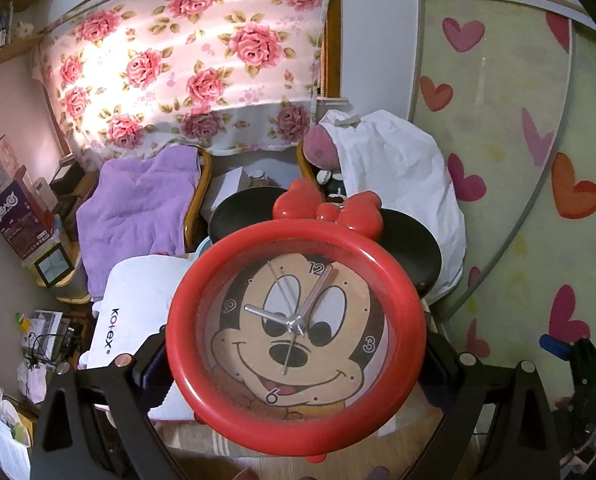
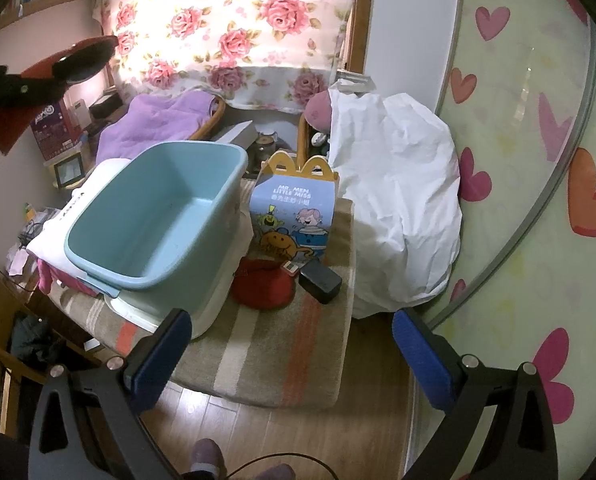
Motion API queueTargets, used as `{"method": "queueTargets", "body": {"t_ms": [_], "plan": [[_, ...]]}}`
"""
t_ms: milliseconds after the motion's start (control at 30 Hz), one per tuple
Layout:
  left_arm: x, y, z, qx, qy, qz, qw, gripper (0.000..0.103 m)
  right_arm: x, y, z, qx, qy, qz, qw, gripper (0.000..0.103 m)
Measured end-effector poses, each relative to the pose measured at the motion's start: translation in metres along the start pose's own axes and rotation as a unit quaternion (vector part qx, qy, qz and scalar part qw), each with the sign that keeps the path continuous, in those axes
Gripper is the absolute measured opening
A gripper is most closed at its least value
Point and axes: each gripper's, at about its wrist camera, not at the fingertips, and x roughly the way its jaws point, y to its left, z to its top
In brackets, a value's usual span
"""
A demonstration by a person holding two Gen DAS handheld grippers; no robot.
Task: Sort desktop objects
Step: 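Lift the red clock with the left gripper and carry it over the blue basin, then lower the red clock into the blue basin with the left gripper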
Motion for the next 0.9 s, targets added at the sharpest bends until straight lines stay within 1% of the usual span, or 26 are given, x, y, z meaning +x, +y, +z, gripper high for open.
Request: {"method": "queueTargets", "body": {"t_ms": [233,667,900], "plan": [[0.037,0.012,0.009,-0.008,0.016,0.004,0.9998,0.099,0.014,0.0,0.004,0.001,0.014,-0.009,1.0,0.103],[0.096,0.025,0.022,-0.016,0.044,-0.005,0.9989,0.099,0.045,-0.001,0.014,0.009,0.037,-0.017,0.999,0.103],[0.12,0.035,0.024,-0.023,0.056,-0.004,0.9982,0.099,0.053,0.003,0.022,0.017,0.033,-0.016,0.999,0.103]]}}
